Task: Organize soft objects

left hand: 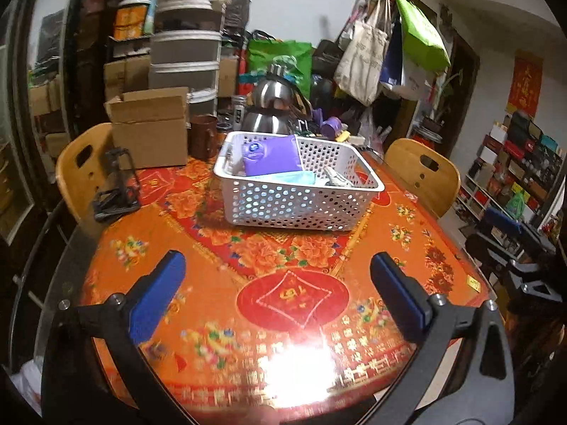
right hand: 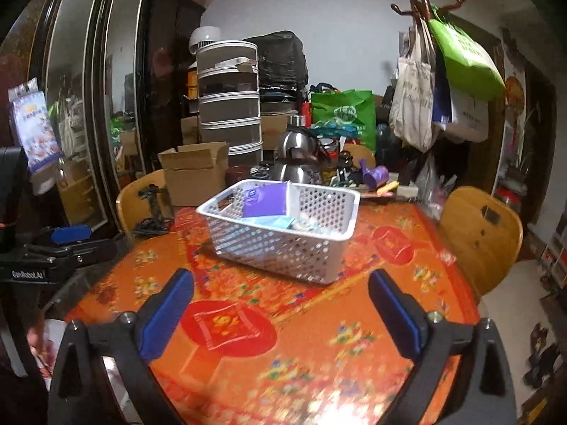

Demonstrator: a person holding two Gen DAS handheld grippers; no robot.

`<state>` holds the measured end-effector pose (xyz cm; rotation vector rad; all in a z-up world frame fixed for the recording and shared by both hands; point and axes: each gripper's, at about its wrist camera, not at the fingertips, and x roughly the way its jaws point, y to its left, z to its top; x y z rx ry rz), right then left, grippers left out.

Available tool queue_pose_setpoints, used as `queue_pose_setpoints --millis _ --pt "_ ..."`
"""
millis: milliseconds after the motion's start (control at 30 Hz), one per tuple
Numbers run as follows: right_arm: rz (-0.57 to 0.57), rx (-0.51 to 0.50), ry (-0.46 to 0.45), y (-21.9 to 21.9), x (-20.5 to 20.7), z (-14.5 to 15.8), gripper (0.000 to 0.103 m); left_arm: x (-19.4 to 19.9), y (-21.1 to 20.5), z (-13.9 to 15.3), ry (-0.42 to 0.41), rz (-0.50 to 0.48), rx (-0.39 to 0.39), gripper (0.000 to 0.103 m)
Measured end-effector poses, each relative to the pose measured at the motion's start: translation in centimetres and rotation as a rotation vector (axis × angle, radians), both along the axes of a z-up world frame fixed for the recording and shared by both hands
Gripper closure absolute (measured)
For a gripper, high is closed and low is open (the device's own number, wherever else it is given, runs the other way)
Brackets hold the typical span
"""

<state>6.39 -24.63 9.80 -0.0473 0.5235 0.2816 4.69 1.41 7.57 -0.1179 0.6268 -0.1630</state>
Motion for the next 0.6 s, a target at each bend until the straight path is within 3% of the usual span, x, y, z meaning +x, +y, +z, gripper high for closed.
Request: queue_pose_setpoints --millis 267,600 --pt "-0.014 -0.011 0.036 1.0 -1.4 0.7 0.002 -3.5 -1.9 2.1 -0.031 -0.022 0.014 0.0" --pt "-0.032 0.033 0.072 0.1 0.0 -0.1 0.002 -1.4 -3.4 2.1 -0.025 0.011 0.059 0.0"
